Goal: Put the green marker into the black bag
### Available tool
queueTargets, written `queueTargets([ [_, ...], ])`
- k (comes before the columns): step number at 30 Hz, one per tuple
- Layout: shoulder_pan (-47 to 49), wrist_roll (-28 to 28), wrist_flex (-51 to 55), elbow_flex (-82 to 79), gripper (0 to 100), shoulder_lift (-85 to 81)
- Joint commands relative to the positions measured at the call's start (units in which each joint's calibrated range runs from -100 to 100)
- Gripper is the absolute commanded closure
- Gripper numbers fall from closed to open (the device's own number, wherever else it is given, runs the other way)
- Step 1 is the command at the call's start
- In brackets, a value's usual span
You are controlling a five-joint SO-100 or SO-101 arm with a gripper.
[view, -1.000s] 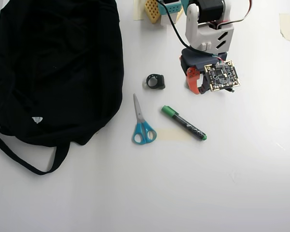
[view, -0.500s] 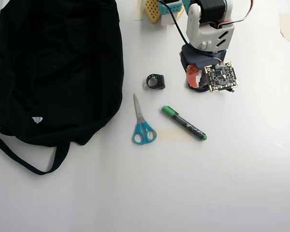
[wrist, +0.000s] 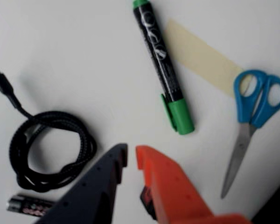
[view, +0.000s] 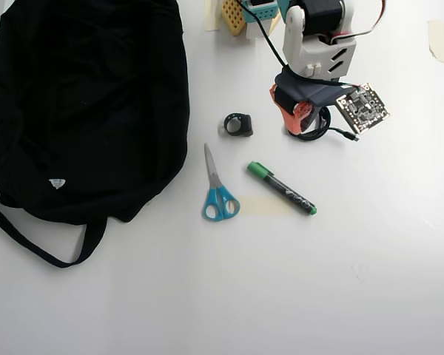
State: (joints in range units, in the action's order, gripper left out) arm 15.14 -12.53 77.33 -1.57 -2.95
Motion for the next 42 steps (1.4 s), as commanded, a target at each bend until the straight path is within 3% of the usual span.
queueTargets([
  [1, -1.9, -3.7, 0.2, 1.7, 98, -0.5],
  [8, -3.2, -9.5, -0.6, 0.9, 97, -0.3],
  [11, -3.8, -10.4, -0.7, -1.4, 92, -0.3],
  [16, -4.4, -10.4, -0.8, -2.6, 82, -0.2],
  [30, -4.4, -10.4, -1.5, 2.1, 80, 9.0],
  [36, -3.8, -10.4, -1.5, 3.9, 71, 9.6],
  [42, -3.8, -10.5, -1.5, 11.2, 71, 15.1],
])
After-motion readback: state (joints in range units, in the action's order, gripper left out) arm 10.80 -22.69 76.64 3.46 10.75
